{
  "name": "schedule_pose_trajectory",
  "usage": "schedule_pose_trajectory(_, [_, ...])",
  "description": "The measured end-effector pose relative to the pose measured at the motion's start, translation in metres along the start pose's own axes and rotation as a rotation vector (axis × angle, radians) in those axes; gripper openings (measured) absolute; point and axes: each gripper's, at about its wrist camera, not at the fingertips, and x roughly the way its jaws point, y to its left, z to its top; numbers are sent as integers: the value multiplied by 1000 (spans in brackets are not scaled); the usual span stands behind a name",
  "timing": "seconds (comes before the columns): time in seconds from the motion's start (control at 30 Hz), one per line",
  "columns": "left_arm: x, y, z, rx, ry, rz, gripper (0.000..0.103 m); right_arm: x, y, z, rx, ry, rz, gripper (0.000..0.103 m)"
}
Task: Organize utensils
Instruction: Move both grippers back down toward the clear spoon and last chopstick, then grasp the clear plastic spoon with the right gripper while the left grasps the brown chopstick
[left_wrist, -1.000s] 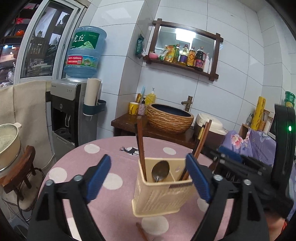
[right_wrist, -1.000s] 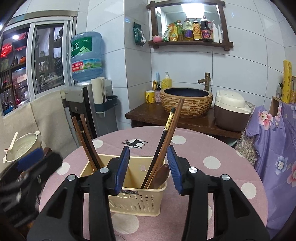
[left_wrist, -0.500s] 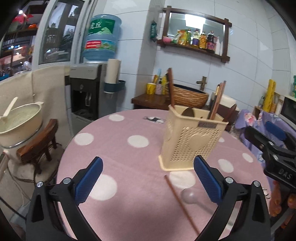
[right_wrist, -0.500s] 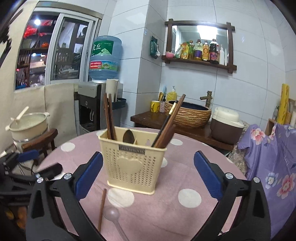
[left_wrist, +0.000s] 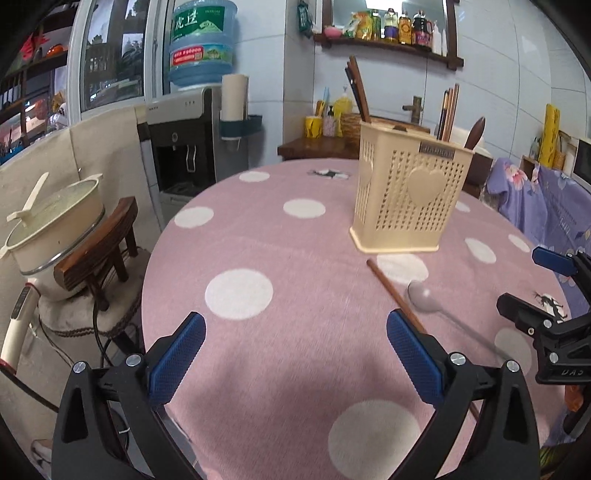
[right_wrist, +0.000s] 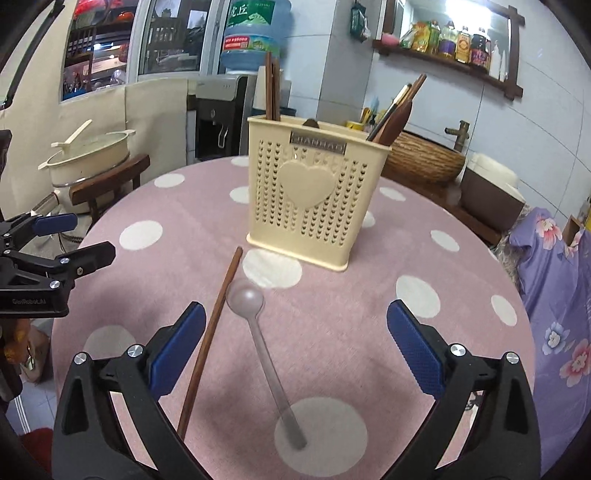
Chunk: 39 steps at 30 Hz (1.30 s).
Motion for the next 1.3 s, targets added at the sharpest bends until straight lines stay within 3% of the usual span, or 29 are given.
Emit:
schedule_pose_trajectory(0.17, [2, 2, -5, -13, 38, -29, 97, 24, 0, -8, 18, 111, 47, 75])
schedule_pose_trajectory(0.3, [1, -3, -6, 0, 41, -36, 97, 46, 3, -10, 33, 195, 134, 66])
schedule_pose_trajectory(0.57, [3, 2, -10, -25, 61, -43, 97, 84, 15, -3, -40, 302, 192, 51])
schedule_pose_trajectory(0.97, [8, 0, -12, -41, 82, -79, 97, 115, 27, 23, -41, 325, 244, 49])
schedule_pose_trajectory(1.1, [11, -1, -13, -51, 96, -96, 97, 117, 33, 27, -44, 316, 249, 37])
schedule_pose_trajectory(1.17, [12, -2, -12, -52, 102, -102, 97, 117, 33, 27, -36, 315, 243, 37])
schedule_pose_trajectory(1.3, [20, -10, -9, -47, 130, -146, 88, 112, 21, 26, 45, 301, 242, 36])
